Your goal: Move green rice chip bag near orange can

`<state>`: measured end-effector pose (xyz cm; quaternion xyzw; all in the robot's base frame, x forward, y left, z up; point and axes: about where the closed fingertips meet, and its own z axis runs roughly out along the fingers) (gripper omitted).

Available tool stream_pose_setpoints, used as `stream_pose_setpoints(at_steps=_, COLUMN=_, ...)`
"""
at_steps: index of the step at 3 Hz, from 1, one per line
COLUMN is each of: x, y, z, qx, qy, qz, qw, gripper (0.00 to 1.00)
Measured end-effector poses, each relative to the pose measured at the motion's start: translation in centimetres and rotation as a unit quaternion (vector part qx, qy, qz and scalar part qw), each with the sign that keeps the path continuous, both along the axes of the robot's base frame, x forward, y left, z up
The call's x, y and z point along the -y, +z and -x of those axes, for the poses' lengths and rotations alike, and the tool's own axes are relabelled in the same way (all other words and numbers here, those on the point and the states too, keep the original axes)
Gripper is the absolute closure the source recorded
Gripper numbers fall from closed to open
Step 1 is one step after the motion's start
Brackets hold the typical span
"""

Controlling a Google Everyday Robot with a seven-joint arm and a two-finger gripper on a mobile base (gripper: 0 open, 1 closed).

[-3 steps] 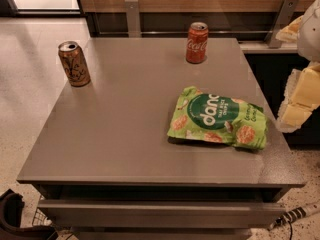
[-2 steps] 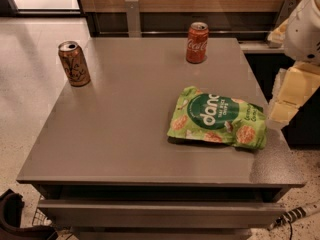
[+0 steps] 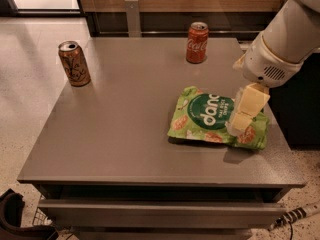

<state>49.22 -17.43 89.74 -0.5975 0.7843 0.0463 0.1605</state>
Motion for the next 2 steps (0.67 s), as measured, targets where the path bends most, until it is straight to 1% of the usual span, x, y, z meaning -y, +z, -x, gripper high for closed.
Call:
stream_pose_setpoints(at_steps=1, x=-1.7, y=-2.7, z=-0.1, qx=-0.021, qy=0.007, qz=-0.046, qw=0.9987, gripper=0.0)
stream_pose_setpoints(at_steps=2, x=-3.3, y=-5.3, z=0.5, qx=-0.04, qy=0.012, qz=-0.097, qw=0.9944, gripper=0.01)
